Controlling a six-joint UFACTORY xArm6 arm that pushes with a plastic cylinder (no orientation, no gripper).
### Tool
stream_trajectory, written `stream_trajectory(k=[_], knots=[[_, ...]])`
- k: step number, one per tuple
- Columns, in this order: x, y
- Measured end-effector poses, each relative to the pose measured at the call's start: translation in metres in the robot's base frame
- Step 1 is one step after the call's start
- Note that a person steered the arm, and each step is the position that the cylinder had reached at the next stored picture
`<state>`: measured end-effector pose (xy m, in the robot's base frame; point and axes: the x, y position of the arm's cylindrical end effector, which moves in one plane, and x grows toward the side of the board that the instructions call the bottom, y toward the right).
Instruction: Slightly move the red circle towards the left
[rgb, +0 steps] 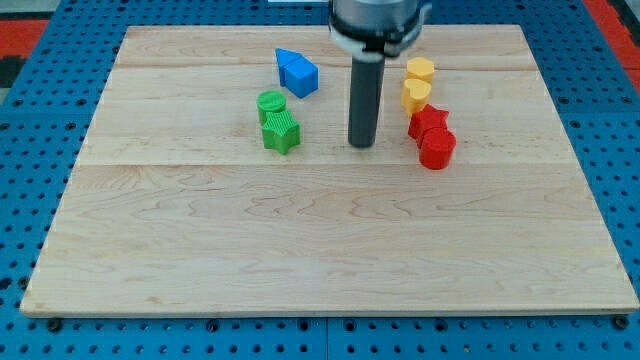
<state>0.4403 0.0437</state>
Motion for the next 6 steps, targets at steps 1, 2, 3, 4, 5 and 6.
stream_trajectory(k=[1, 2, 3, 4, 5, 6], knots=[[0.044, 0.045], [0.034, 0.116], [0.001, 0.141], [-0.006, 0.117], [-0.004, 0.109], [0.0, 0.111]])
